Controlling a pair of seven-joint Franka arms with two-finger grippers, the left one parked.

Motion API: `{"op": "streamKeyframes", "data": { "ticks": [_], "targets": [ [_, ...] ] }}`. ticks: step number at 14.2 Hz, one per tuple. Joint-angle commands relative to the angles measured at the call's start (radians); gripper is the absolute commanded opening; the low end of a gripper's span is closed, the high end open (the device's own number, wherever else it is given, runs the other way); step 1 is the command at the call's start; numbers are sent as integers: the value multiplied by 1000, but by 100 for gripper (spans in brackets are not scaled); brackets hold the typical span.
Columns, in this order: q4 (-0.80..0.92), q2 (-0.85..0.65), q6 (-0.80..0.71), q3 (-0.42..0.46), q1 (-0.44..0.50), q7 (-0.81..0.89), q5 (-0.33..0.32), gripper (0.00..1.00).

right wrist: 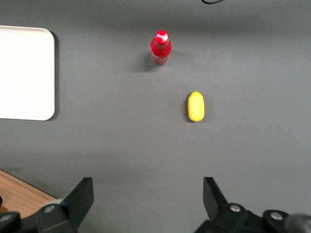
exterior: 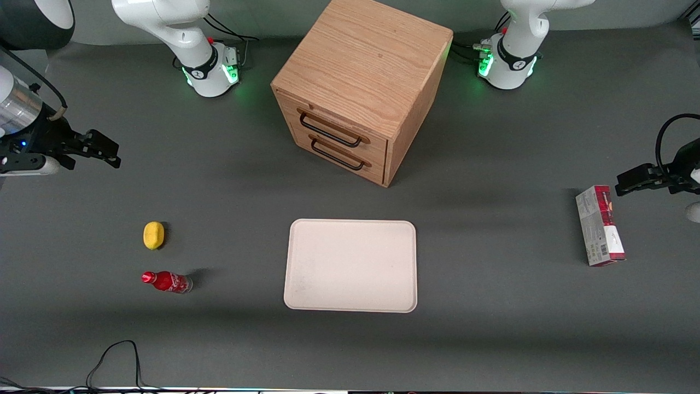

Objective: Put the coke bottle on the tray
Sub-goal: 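Move the right gripper down over the red Coca-Cola bottle and close it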

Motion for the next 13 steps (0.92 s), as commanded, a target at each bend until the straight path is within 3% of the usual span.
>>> {"op": "streamKeyframes", "data": {
  "ticks": [1, 7, 13],
  "targets": [
    [-22, -11, 9, -3, 4, -6, -7, 100],
    [24, 85, 47, -4, -34, -19, -8, 100],
    [375, 485, 100, -6, -66, -119, 4, 100]
  ]
}}
